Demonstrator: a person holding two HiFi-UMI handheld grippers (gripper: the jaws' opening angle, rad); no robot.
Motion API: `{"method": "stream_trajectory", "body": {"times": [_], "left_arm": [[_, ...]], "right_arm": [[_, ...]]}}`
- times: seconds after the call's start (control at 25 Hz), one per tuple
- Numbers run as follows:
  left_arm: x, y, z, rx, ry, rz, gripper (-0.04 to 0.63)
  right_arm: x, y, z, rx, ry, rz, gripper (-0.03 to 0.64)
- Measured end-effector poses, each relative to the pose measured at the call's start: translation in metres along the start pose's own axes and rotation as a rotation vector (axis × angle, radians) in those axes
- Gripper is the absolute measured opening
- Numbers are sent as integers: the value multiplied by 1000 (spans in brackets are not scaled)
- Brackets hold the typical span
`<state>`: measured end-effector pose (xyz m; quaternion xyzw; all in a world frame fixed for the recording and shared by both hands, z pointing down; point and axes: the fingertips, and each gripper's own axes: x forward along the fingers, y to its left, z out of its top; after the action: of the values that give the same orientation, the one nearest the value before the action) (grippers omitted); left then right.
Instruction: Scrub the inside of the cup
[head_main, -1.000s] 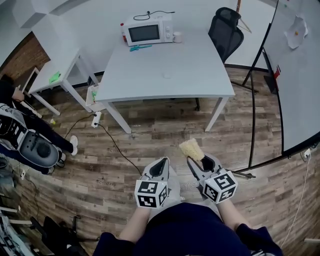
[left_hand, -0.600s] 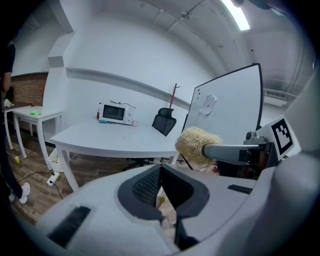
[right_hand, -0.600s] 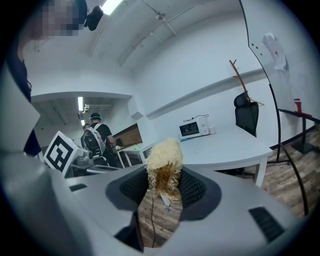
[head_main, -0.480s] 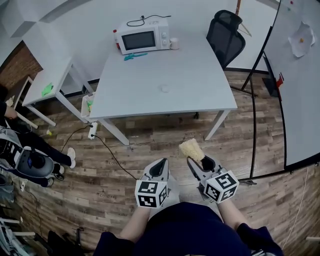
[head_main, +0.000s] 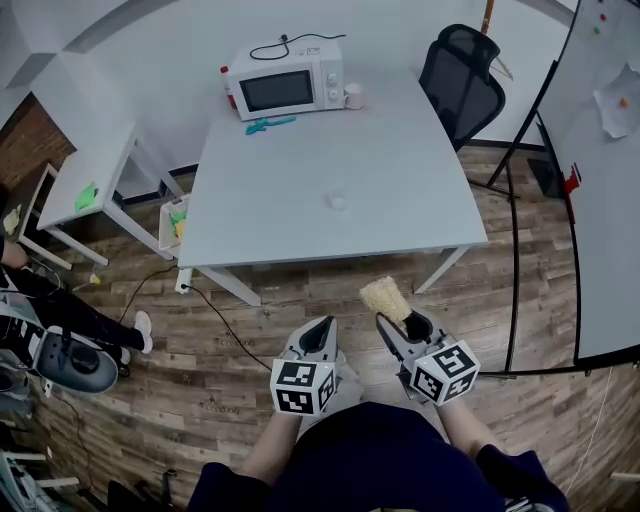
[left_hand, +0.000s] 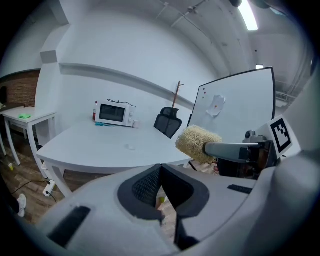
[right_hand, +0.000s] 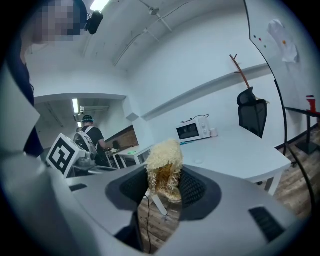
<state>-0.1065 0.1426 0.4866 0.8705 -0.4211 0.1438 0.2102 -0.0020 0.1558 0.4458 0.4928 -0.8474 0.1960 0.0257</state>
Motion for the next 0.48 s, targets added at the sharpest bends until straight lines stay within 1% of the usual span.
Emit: {"method": "stream_trajectory", "body": {"times": [0.48], "left_arm": [[56, 55, 44, 11, 17, -32, 17]], "right_arm": [[80, -32, 31, 0, 13, -16, 173]]}}
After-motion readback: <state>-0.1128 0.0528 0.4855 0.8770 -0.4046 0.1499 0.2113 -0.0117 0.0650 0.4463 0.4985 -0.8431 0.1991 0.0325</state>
